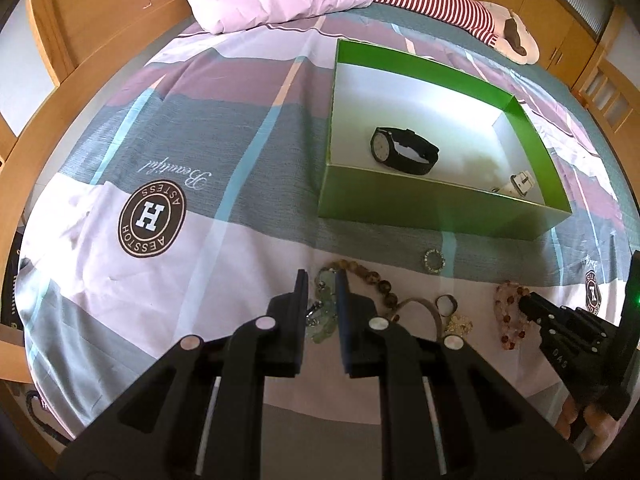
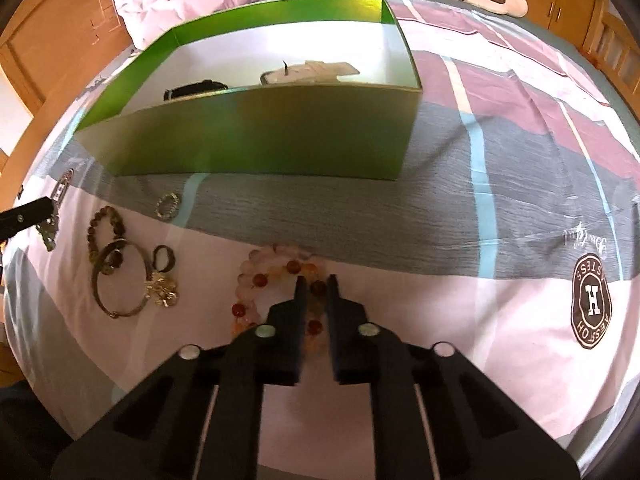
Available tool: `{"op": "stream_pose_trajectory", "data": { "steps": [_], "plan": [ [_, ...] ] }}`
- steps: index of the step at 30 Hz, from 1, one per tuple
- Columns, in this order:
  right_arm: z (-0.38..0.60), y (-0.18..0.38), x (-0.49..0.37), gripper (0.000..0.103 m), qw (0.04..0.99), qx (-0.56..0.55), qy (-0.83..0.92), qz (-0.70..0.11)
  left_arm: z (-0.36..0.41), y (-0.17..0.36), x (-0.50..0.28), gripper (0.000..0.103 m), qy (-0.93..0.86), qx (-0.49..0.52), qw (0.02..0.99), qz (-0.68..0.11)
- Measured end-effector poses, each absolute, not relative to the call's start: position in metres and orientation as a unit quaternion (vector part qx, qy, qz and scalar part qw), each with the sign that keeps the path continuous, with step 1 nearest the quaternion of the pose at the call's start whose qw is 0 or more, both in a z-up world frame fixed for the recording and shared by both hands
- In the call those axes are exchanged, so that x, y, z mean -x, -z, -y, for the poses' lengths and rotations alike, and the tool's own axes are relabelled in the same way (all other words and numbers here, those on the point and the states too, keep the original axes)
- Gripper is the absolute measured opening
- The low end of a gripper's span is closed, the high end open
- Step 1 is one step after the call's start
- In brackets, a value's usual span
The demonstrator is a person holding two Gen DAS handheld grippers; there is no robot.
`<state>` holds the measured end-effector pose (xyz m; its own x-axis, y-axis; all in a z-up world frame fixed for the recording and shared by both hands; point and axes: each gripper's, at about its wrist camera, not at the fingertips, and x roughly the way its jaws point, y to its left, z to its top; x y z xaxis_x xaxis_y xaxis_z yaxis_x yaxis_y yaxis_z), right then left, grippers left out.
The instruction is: Organize jewelry
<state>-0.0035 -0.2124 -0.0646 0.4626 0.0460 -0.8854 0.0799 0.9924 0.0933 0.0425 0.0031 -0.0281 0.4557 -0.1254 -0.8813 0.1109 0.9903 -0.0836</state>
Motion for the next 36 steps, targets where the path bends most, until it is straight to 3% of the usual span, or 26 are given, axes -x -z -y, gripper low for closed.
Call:
{"op": "stream_pose_trajectory", "data": {
  "steps": [7,36],
  "plan": [
    [0.223,0.041,0.01,0.008,0.875,-0.081,0.019,-0.477,-0.003,0.028,-0.042,0.014,0.069,0.003,0.854,-0.516],
    [0.235,0.038,0.008,0.008,0.877,-0.104,0.036,-0.468,-0.003,0.028,-0.041,0.014,0.069,-0.002,0.854,-0.516]
  ]
}}
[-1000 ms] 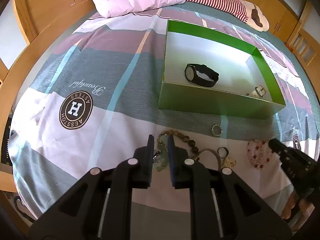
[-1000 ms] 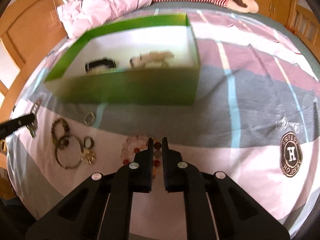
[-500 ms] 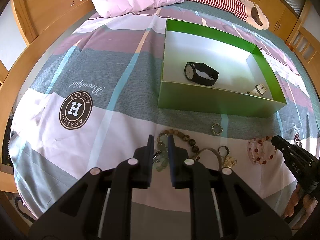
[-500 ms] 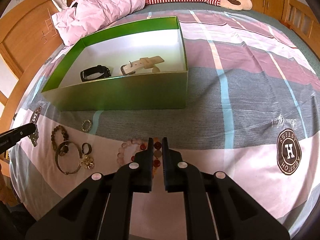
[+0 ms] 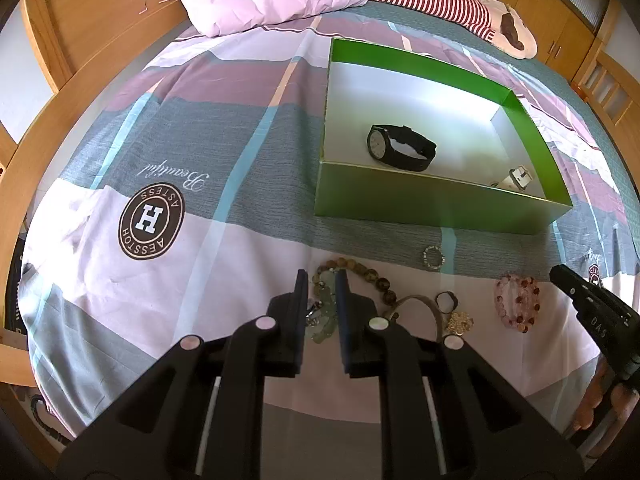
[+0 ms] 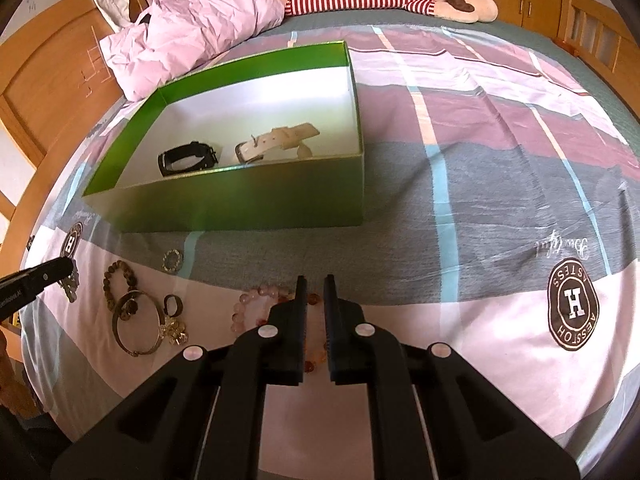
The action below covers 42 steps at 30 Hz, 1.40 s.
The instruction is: Organize jewelry
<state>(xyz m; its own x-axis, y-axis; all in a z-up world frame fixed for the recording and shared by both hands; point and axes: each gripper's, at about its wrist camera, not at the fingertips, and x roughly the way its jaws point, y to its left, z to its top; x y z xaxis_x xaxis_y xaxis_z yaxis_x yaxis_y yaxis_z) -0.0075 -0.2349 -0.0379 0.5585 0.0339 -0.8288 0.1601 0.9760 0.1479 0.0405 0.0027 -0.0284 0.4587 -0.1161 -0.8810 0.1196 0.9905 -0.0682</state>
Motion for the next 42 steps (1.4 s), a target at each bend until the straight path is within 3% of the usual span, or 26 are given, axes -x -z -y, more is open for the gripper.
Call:
{"op": "stream_pose_trajectory", "data": {
  "steps": [25,30,36,39,42],
  "plan": [
    [0.235,0.048,0.005,0.012,0.862,-0.12,0.028,-0.492,-0.001,0.03,-0.04,0.014,0.073,-0.011,0.851,-0.519],
    [0.236,0.047,0.006,0.041,0.864,-0.123,0.032,-0.487,-0.001,0.03,-0.04,0.014,0.073,-0.011,0.851,-0.519],
    [0.234,0.049,0.005,0.045,0.86,-0.12,0.028,-0.495,0.0,0.03,-0.04,0.014,0.073,-0.012,0.852,-0.519],
    [0.229,0.056,0.004,0.058,0.853,-0.11,0.023,-0.509,0.0,0.031,-0.04,0.014,0.073,-0.013,0.851,-0.52],
    [0.22,0.062,0.006,0.058,0.854,-0.085,0.017,-0.513,0.0,0.031,-0.041,0.014,0.07,-0.012,0.851,-0.521]
  ]
}}
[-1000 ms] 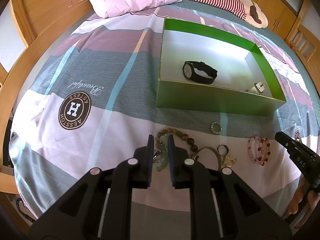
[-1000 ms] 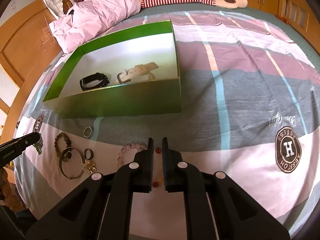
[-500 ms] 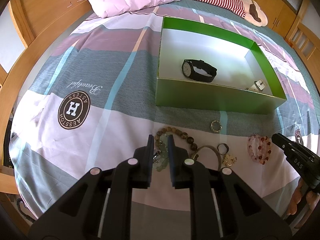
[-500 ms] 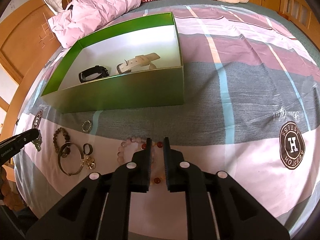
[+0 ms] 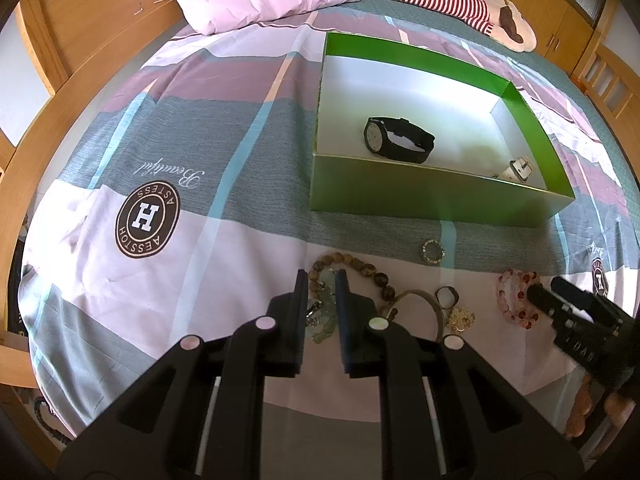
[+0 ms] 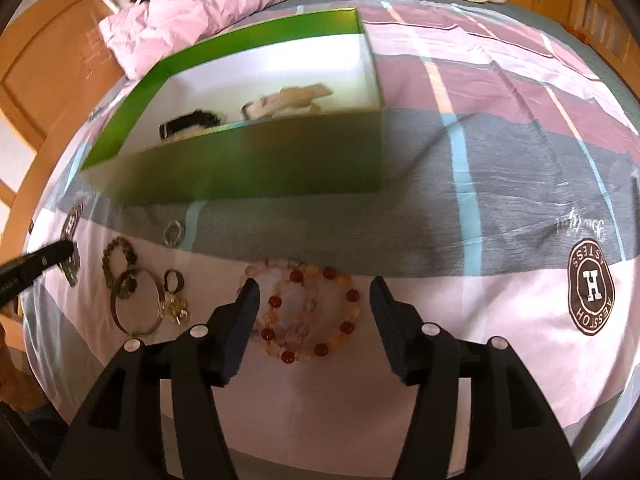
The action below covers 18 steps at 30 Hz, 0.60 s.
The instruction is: Organize jewelry
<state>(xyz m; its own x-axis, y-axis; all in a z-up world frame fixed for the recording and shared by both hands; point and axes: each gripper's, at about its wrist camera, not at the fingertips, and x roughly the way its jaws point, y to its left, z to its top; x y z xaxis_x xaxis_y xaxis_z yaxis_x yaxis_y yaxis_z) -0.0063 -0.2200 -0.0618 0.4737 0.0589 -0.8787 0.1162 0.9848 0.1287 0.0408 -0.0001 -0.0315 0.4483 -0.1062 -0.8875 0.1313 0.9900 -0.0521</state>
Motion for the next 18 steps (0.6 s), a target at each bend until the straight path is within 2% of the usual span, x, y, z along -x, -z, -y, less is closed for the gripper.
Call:
{"op": "stream_pose_trajectory", "data": {
  "steps": [2,5,6,8,16,17,18],
  "plan": [
    [0.213,0.069,0.007,0.057,0.852,-0.064,0.015,-0.519,0.001,0.031,-0.041,0.014,0.071,-0.01,0.851,-0.521],
    [0.198,0.076,0.009,0.036,0.857,-0.018,0.02,-0.514,0.001,0.03,-0.04,0.014,0.075,-0.005,0.85,-0.521],
    [0.194,0.076,0.011,0.025,0.861,-0.004,0.023,-0.508,0.001,0.029,-0.039,0.014,0.079,-0.001,0.849,-0.522],
    [0.192,0.075,0.013,0.015,0.864,-0.01,0.026,-0.502,0.004,0.022,-0.034,0.014,0.094,0.0,0.851,-0.517],
    [0.197,0.065,0.017,0.015,0.866,-0.066,0.079,-0.49,0.008,0.0,-0.021,0.014,0.14,0.0,0.854,-0.501],
    [0.197,0.059,0.016,0.008,0.866,-0.07,0.085,-0.488,0.008,-0.001,-0.02,0.014,0.143,0.0,0.854,-0.5],
    [0.197,0.055,0.015,0.008,0.866,-0.072,0.086,-0.488,0.007,-0.003,-0.019,0.013,0.145,0.001,0.855,-0.498]
  ]
}}
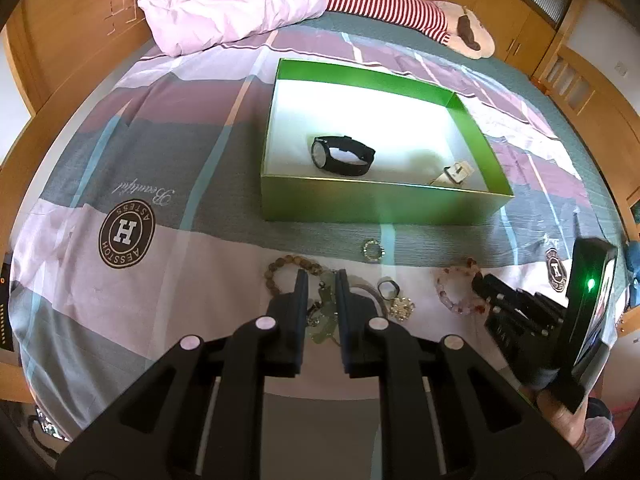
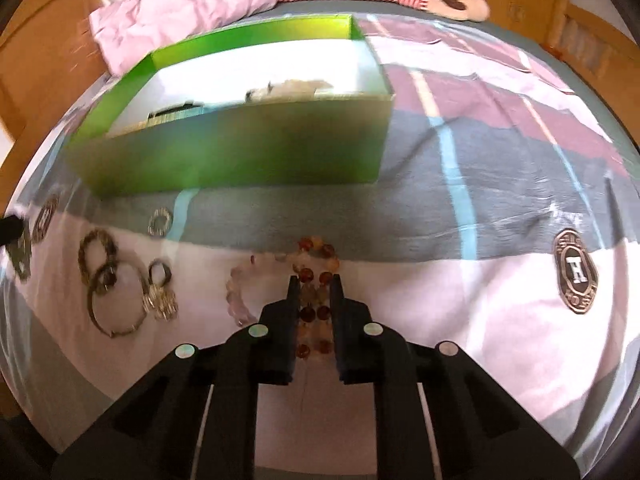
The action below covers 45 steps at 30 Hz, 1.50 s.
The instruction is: Organize jewelry
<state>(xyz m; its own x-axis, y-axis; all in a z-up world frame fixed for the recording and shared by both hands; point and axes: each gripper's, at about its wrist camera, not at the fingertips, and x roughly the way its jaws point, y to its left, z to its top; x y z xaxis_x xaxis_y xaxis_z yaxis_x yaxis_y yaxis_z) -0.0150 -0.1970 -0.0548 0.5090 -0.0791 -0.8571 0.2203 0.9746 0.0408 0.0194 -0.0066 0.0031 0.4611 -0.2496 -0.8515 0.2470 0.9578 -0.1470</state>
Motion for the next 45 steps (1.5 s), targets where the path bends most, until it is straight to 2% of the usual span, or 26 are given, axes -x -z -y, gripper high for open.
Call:
{"op": "stream_pose_trajectory", "data": {
  "steps": [9,18,24,31,37,42,45],
  "plan": [
    [0.173,0.018,0.014,0.008,0.88,-0.057,0.077,-0.466,0.002,-0.008,-0.015,0.014,0.151,0.007,0.857,-0.493],
    [0.169,0.03,0.013,0.008,0.867,-0.06,0.066,-0.49,0.004,-0.009,-0.015,0.014,0.149,0.001,0.858,-0.491],
    [0.165,0.025,-0.003,0.008,0.878,-0.056,0.037,-0.474,0.008,-0.003,-0.018,0.014,0.136,-0.01,0.858,-0.495],
    [0.156,0.045,-0.009,0.008,0.881,-0.021,-0.003,-0.474,0.021,0.016,-0.025,0.014,0.12,-0.042,0.852,-0.507],
    [0.192,0.041,0.013,0.008,0.893,-0.075,-0.003,-0.444,0.025,0.021,-0.034,0.014,0.118,-0.044,0.853,-0.507],
    [0.223,0.021,0.015,0.008,0.875,-0.185,-0.018,-0.447,0.023,0.023,-0.041,0.014,0.139,-0.015,0.846,-0.515],
    [0.22,-0.001,0.023,0.008,0.885,-0.174,-0.033,-0.43,0.019,0.022,-0.042,0.014,0.143,-0.002,0.846,-0.514]
  ]
}}
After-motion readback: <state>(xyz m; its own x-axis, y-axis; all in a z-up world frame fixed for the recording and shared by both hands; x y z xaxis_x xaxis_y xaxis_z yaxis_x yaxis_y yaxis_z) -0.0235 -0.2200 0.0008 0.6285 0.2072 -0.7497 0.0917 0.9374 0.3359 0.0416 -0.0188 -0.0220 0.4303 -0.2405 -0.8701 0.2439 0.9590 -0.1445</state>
